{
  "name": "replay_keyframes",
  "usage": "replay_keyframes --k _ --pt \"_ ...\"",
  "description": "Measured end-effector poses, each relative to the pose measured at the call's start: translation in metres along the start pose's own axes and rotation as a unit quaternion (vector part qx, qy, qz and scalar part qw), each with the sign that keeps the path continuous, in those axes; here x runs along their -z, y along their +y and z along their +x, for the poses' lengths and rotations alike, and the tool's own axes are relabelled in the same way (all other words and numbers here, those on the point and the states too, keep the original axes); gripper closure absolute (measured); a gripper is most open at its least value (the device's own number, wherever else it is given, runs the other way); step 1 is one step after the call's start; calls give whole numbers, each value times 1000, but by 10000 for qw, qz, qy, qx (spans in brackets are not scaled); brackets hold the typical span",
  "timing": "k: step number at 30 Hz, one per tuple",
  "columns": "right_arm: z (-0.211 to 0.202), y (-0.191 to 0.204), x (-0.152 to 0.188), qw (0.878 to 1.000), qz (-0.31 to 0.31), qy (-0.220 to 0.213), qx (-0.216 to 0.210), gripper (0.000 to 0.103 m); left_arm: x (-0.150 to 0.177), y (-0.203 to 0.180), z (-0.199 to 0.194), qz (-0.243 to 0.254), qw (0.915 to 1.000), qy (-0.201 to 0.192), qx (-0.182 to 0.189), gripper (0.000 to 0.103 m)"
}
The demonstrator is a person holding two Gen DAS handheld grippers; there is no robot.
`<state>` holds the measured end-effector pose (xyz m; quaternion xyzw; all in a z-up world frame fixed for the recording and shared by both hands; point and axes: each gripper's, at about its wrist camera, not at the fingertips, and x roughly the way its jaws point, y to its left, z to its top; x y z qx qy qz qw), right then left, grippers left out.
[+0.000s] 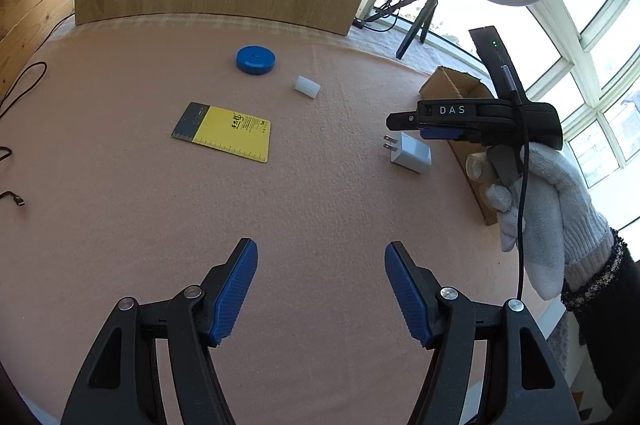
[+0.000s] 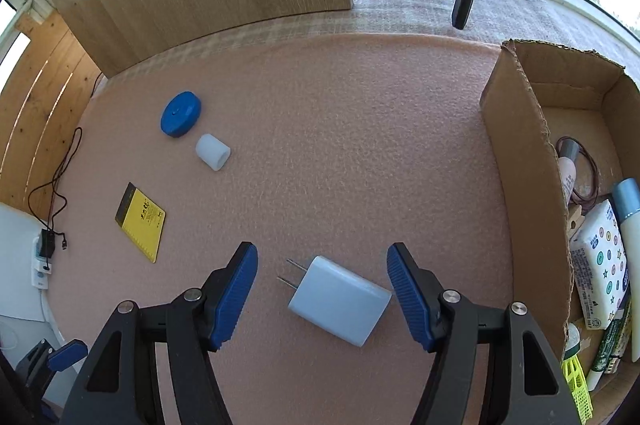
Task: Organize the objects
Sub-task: 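Move the right tool to the white charger plug and grasp it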
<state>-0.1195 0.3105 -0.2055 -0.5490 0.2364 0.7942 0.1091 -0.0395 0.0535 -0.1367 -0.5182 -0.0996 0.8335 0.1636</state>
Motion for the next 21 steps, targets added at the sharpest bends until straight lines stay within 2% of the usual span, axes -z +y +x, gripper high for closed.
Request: replay_keyframes --k 5,14,18,21 --pt "-1 -1 8 9986 170 243 -438 39 1 5 1 31 10000 49 62 33" --pt "0 19 28 9955 194 402 -831 39 -6 -4 15 230 9993 180 217 33" --pt "0 18 32 9970 231 315 -673 39 -15 -11 32 263 9988 253 321 34" --pt "-3 9 35 9958 482 212 -742 40 -25 -23 46 424 9979 266 408 34"
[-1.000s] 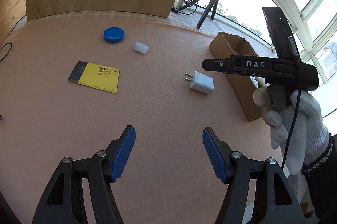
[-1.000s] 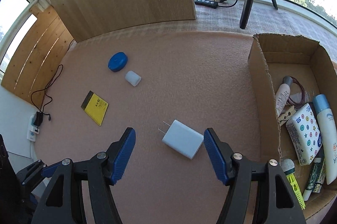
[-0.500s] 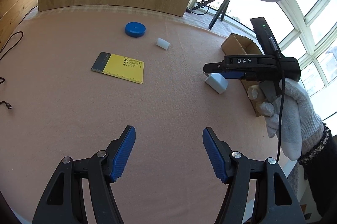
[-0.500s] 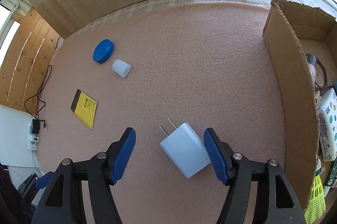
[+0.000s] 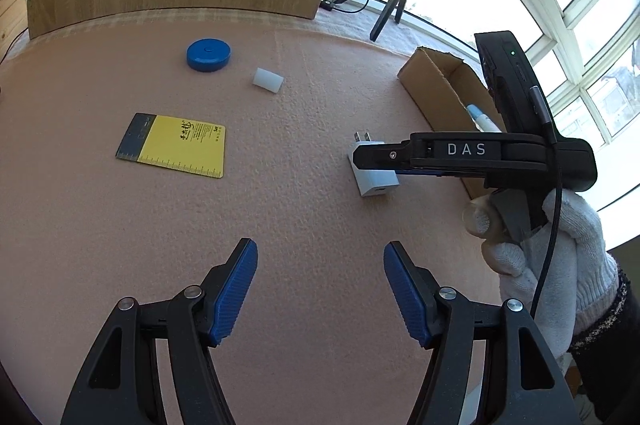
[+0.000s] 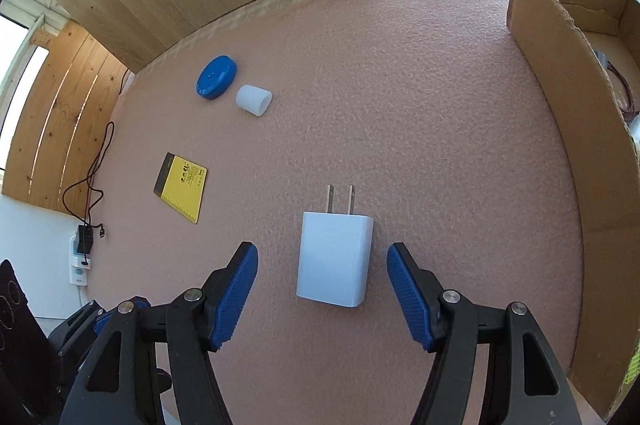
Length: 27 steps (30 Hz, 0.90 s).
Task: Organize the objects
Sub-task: 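Move the right tool to the white charger plug and grasp it, then carry the white charger into the box and open the right tool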
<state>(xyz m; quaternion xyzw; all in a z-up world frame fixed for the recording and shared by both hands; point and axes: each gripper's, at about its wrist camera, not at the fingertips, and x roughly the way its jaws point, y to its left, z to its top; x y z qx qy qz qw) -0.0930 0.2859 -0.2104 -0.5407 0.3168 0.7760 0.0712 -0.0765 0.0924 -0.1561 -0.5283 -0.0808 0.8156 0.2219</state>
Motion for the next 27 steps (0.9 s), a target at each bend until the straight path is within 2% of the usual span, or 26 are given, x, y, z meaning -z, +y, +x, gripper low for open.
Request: replay_keyframes --k 3,7,12,23,27 --pt "-4 -5 1 9999 78 -64 -51 41 -13 -11 20 79 9998 108 146 34" --pt "-3 -4 0 10000 15 32 -73 53 -27 -31 47 297 9988 266 279 39" --pt "0 -6 -2 9998 -46 139 -128 54 -40 -47 75 388 9977 420 366 40" --pt "9 -4 -6 9993 -206 306 -69 66 -51 -51 107 280 9963 624 512 54" --pt "9 -1 -7 9991 -280 309 44 67 -52 -48 113 222 9966 625 491 59"
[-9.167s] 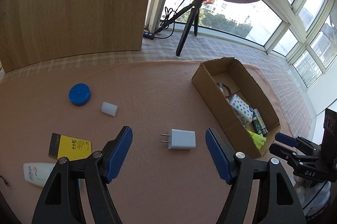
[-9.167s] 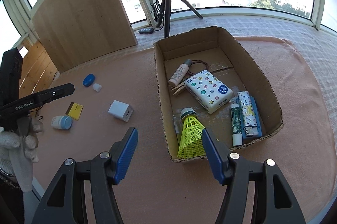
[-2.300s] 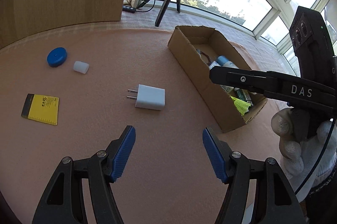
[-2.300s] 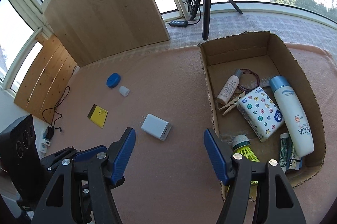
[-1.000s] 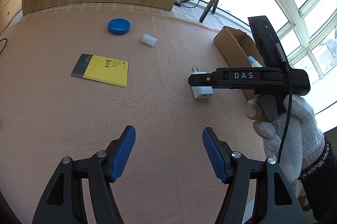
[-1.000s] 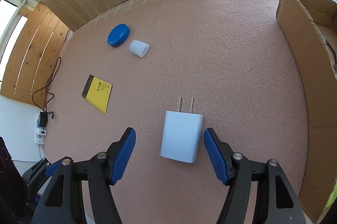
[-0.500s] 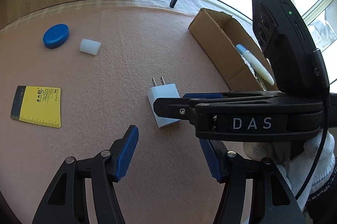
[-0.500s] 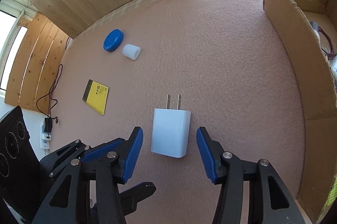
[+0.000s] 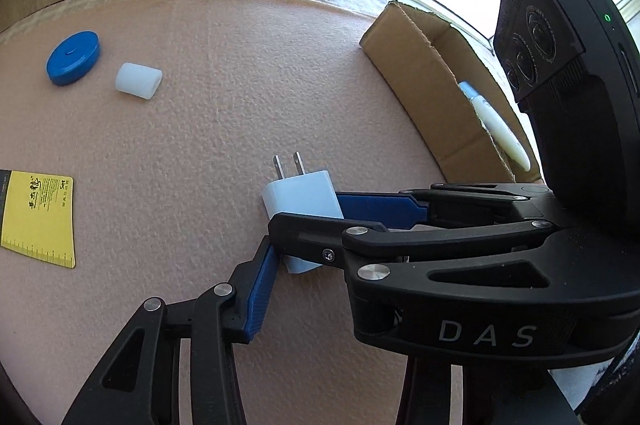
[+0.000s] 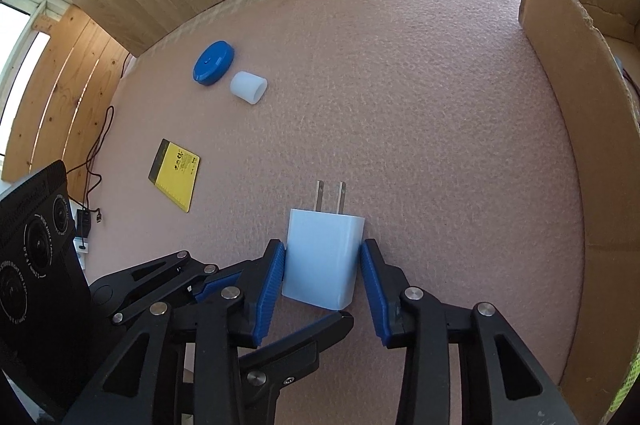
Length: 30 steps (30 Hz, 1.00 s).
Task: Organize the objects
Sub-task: 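Carry the white charger into the box and open the right tool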
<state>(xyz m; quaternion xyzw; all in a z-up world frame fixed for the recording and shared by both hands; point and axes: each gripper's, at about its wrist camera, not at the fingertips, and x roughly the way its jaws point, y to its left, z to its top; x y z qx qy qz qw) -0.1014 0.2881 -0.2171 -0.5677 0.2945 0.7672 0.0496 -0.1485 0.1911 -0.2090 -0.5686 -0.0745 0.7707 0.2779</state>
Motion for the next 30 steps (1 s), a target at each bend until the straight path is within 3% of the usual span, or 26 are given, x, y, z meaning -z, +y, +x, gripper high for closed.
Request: replay_keyframes --k 9,16,30 --pt "-4 4 1 9999 -22 -105 96 67 -5 -3 2 -51 9999 -78 -74 60" --pt "-31 3 -1 9991 -116 -390 129 67 -16 -23 -10 107 9995 -283 -103 60" --pt "-115 -45 -22 9927 36 -1138 399 67 -72 -114 -12 815 9945 -649 47 60"
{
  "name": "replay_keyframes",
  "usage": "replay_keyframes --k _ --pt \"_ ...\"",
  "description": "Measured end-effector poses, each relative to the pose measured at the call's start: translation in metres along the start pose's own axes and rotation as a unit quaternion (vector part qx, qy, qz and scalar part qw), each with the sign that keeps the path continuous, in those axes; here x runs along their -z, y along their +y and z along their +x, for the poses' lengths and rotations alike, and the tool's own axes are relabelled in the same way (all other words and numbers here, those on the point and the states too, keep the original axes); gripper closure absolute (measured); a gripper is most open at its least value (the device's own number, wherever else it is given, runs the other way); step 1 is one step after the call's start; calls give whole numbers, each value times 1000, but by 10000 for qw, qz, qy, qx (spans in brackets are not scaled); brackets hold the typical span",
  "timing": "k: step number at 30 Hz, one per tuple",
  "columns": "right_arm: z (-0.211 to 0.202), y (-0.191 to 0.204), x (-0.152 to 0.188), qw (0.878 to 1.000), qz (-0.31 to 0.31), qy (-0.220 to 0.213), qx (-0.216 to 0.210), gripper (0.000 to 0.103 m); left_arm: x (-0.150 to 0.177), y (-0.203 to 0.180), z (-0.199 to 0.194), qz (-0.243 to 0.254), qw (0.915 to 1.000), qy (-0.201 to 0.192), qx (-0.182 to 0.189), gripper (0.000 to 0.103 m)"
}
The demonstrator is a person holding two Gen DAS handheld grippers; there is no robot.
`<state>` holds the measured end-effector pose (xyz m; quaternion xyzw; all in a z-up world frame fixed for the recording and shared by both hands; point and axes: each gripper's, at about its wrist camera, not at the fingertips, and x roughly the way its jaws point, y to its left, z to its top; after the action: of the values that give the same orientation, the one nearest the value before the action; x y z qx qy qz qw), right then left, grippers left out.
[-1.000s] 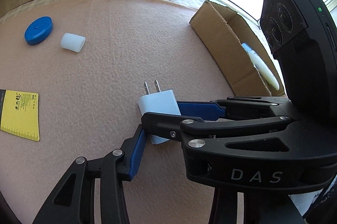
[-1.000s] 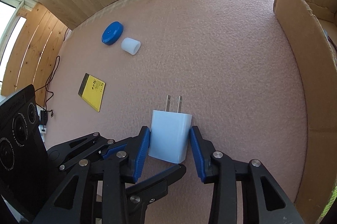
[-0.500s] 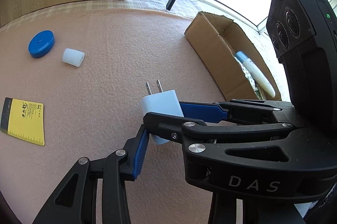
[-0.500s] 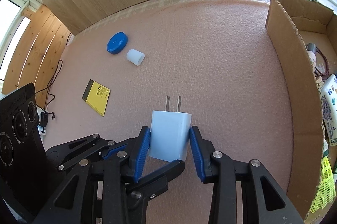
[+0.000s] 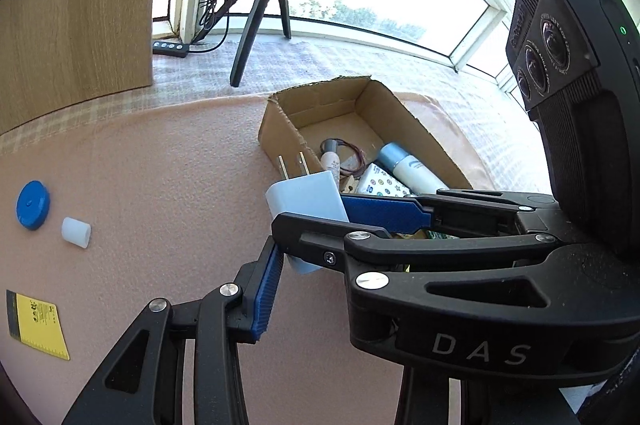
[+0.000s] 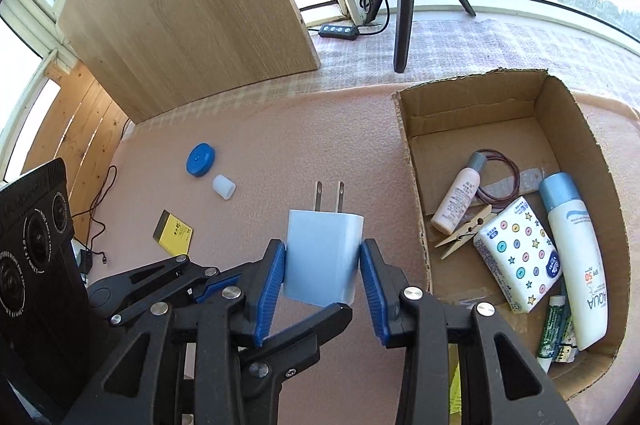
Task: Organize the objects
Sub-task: 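Carry the white charger into the box and open the right tool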
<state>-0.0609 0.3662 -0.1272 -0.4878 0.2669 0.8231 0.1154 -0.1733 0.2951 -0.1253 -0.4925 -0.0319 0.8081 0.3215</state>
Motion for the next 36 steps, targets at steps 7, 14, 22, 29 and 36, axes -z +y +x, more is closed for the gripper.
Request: replay_keyframes --k 7,14,22,29,36 --pt "-25 -50 -29 9993 215 -260 154 67 -39 -36 27 288 9995 -32 93 60" --pt "-28 -91 -53 9984 320 -361 283 68 -66 -55 63 310 9994 19 144 60" --pt "-18 -120 -55 9984 426 -276 255 67 -72 -61 95 297 9993 168 172 60" --pt "-15 -120 -53 9977 430 -277 443 50 -72 -52 96 208 9996 203 40 45" --pt "-19 -117 -49 9969 553 -348 450 50 -61 -45 78 307 9992 195 -145 45"
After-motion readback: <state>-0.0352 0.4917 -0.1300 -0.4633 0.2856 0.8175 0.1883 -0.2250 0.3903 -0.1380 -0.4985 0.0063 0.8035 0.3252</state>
